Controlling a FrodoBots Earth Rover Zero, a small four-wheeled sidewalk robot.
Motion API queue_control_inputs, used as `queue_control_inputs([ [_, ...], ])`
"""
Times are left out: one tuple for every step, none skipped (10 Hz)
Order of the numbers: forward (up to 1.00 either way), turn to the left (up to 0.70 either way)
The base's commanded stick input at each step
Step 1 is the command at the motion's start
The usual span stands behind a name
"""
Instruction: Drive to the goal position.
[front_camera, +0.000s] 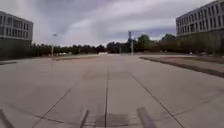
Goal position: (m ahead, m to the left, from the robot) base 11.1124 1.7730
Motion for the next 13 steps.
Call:
queue_control_inputs([
  [1.0, 0.0],
  [1.0, 0.0],
  [1.0, 0.0],
  [1.0, 0.0],
  [1.0, -0.09],
  [1.0, -0.24],
  [1.0, -0.21],
  [1.0, 0.0],
  [1.0, 0.0],
  [1.0, 0.0],
  [1.0, 0.0],
  [1.0, -0.26],
  [1.0, -0.27],
])
